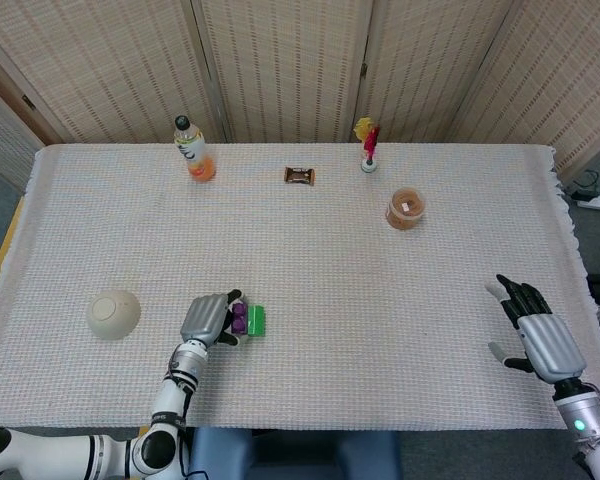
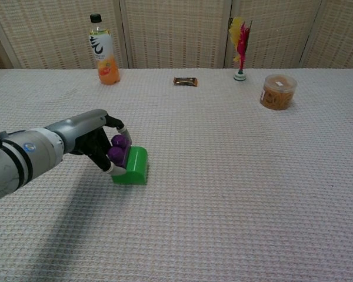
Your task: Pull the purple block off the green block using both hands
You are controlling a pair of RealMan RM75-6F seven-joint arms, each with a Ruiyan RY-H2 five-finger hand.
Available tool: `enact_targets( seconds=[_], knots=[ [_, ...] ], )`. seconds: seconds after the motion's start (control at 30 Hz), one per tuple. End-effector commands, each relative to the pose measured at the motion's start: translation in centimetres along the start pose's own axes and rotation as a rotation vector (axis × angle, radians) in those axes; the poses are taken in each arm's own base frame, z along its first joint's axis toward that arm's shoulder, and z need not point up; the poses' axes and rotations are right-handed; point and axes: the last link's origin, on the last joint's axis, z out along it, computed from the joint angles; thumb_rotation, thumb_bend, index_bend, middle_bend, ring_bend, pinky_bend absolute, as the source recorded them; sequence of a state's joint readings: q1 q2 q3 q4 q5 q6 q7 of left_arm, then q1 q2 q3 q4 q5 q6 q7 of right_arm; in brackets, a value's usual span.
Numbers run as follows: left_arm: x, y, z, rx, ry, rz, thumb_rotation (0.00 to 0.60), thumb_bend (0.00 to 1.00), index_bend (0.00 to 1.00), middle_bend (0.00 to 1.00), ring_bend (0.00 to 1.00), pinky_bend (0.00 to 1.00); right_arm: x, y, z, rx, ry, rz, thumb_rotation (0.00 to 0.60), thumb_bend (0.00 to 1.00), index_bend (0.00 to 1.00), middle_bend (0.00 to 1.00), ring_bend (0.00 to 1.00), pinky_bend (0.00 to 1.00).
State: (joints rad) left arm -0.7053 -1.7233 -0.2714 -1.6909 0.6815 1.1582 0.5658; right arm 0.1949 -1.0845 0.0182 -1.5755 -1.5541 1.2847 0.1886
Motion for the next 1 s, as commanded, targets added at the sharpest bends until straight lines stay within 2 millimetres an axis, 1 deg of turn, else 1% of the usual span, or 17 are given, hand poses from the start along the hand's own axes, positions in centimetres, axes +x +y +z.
enact_targets(
  seconds=[0.03,0.13,0.23,0.27,0.37,0.43,0.5,0.63,0.77,0.9,1.0],
  knots=[
    [1.0,0.0,-0.2,0.011,-0.004,-0.055,0.6,0.25,0.58,1.0,1.0,1.0,-1.3,-0.7,1.9,0.058,-0.067,0.072,0.6,0.36,0.0,0.0,0.0,0.0],
    [1.6,0.2,-0.3,0.015,-0.005,-0.085,0.6,0.25,0.59,1.0,1.0,1.0,-2.4,-1.3,3.5,0.101,-0.114,0.14,0.6,0.36,0.0,0.0,0.0,0.0],
    [2.1,0.6,-0.5,0.009,-0.002,-0.108,0.6,0.25,0.59,1.0,1.0,1.0,-3.8,-2.7,5.6,0.153,-0.178,0.246,0.6,0.36,0.0,0.0,0.0,0.0],
    [2.2,1.0,-0.6,0.0,0.0,-0.117,0.6,0.25,0.59,1.0,1.0,1.0,-4.6,-3.6,6.5,0.176,-0.211,0.294,0.6,0.36,0.0,0.0,0.0,0.0],
    [2.3,1.5,-0.9,-0.018,0.002,-0.108,0.6,0.25,0.59,1.0,1.0,1.0,-6.1,-4.8,8.0,0.221,-0.261,0.282,0.6,0.36,0.0,0.0,0.0,0.0],
    [2.3,1.9,-1.3,-0.035,0.005,-0.104,0.6,0.25,0.59,1.0,1.0,1.0,-7.2,-6.2,8.9,0.254,-0.278,0.309,0.6,0.36,0.0,0.0,0.0,0.0],
    [2.2,2.3,-1.6,-0.049,0.006,-0.115,0.6,0.25,0.59,1.0,1.0,1.0,-8.2,-7.5,9.8,0.279,-0.297,0.383,0.6,0.36,0.0,0.0,0.0,0.0],
    [2.4,2.9,-1.7,-0.073,0.005,-0.126,0.6,0.25,0.59,1.0,1.0,1.0,-10.2,-9.9,11.1,0.336,-0.317,0.479,0.6,0.36,0.0,0.0,0.0,0.0],
    [2.8,3.4,-1.6,-0.083,0.022,-0.133,0.6,0.25,0.59,1.0,1.0,1.0,-11.9,-12.8,12.0,0.392,-0.314,0.664,0.6,0.36,0.0,0.0,0.0,0.0],
    [3.0,3.6,-1.6,-0.082,0.027,-0.148,0.6,0.25,0.59,1.0,1.0,1.0,-12.9,-14.7,12.9,0.414,-0.348,0.796,0.6,0.36,0.0,0.0,0.0,0.0],
    [3.3,3.6,-1.5,-0.082,0.038,-0.153,0.6,0.25,0.59,1.0,1.0,1.0,-13.5,-15.5,13.2,0.421,-0.347,0.869,0.6,0.36,0.0,0.0,0.0,0.0]
  ],
)
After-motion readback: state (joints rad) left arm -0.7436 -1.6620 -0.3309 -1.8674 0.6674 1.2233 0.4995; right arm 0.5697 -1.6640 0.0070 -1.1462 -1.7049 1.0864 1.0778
